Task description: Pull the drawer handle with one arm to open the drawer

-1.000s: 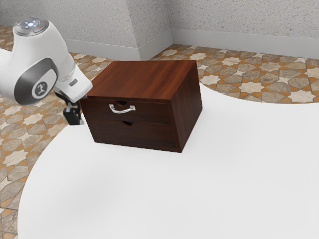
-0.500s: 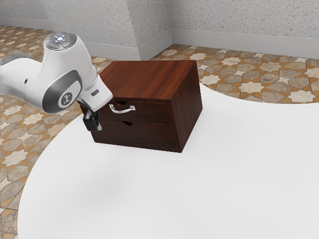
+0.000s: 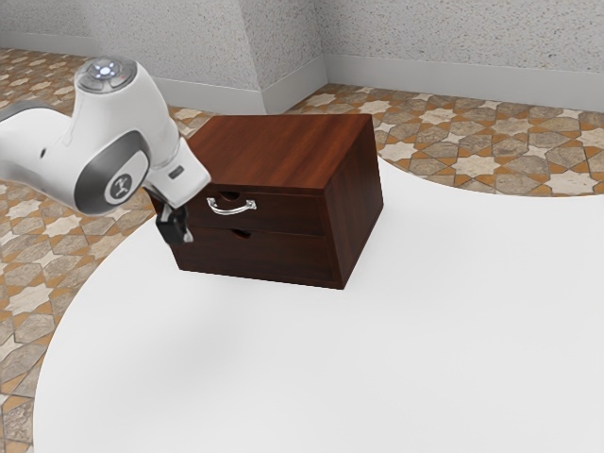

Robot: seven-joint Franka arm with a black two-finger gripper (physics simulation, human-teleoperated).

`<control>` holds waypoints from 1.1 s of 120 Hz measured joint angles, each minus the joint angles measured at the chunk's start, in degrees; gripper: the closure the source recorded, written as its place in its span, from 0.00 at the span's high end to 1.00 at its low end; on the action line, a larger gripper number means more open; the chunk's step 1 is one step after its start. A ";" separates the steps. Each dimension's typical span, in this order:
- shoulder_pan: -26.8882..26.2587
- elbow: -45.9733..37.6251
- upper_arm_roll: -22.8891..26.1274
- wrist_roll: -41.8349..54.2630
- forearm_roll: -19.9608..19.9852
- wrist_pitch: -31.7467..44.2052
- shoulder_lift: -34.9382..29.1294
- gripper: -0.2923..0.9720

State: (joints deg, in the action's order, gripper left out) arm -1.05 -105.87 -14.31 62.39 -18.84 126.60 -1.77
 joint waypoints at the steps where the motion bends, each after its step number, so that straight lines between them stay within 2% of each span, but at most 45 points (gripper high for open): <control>1: -0.11 -0.01 0.00 0.01 0.00 0.01 0.04 0.77; 34: -4.72 -0.24 -0.16 0.24 -0.26 0.53 2.32 0.77; 77: -12.49 -1.40 -2.29 0.53 -1.26 0.90 1.07 0.77; 100: -13.12 -1.38 -2.39 0.74 -1.35 0.95 1.21 0.77; 132: -11.43 -1.37 -2.39 0.95 -1.37 0.99 1.56 0.77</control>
State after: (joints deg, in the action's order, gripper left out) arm -12.48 -107.24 -16.70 63.35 -20.22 127.59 -0.21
